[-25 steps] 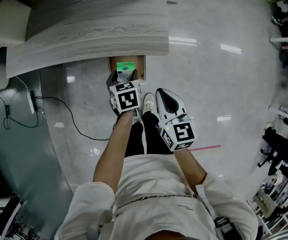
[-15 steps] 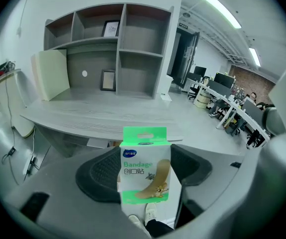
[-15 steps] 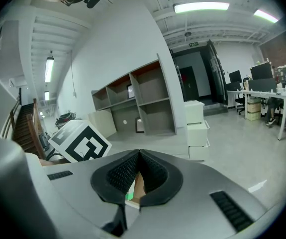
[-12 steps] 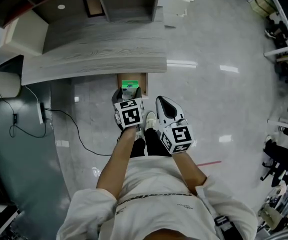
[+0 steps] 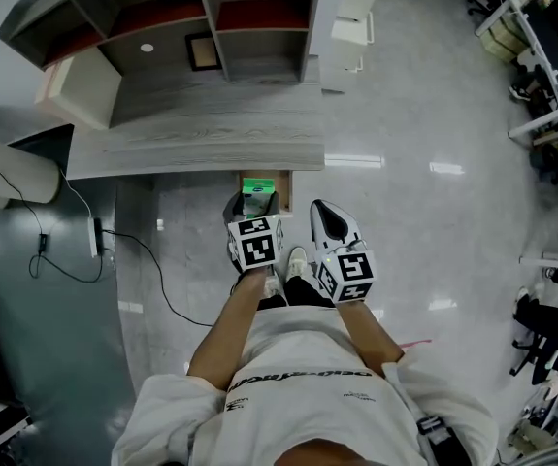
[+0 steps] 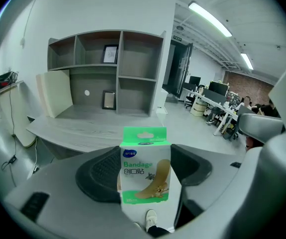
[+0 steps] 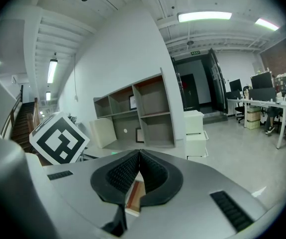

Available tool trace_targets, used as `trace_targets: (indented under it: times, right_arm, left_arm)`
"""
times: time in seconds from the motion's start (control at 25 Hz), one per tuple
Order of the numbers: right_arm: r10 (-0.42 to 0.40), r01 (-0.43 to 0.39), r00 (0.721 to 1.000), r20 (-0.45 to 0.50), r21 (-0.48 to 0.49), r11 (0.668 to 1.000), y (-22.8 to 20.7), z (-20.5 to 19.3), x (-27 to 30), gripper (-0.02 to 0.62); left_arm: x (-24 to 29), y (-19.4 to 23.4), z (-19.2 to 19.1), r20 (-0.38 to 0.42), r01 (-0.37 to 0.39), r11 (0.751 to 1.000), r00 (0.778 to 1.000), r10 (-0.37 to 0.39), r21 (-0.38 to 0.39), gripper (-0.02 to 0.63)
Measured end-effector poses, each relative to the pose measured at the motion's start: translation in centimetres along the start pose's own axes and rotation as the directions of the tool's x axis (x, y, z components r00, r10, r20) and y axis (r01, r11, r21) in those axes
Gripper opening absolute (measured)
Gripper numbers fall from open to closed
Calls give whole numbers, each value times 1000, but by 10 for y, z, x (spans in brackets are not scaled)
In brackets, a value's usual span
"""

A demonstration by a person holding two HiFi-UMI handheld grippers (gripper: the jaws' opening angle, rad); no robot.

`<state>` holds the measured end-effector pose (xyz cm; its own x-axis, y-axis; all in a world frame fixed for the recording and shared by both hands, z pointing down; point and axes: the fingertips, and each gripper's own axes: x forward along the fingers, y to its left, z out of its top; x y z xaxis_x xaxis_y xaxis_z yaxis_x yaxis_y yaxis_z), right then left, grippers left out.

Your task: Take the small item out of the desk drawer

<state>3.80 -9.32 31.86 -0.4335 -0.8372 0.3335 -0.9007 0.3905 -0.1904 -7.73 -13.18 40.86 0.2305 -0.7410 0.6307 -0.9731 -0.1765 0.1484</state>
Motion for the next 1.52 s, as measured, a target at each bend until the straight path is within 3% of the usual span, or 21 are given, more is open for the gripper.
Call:
trace_targets:
  times: [0.48, 0.72, 1.08, 1.52]
  right_arm:
    - [2, 0, 998, 66, -34, 999, 4, 53, -20, 32]
    - [28, -22, 997, 79, -71, 997, 16, 75, -25, 32]
    - [43, -32, 994, 105, -105, 994, 24, 90, -28, 32]
    - [47, -30, 989, 137, -127, 991, 25, 102, -27, 31]
  left_arm:
    - [-70, -12, 56, 119, 42, 999, 992, -42, 4, 324]
    - [-92, -21, 77, 174, 50, 997, 983, -60, 56, 324]
    - [-116, -28, 98, 259, 60, 996, 963, -75, 68, 325]
    - [-128, -21, 105, 303, 42, 997, 951, -59, 65, 325]
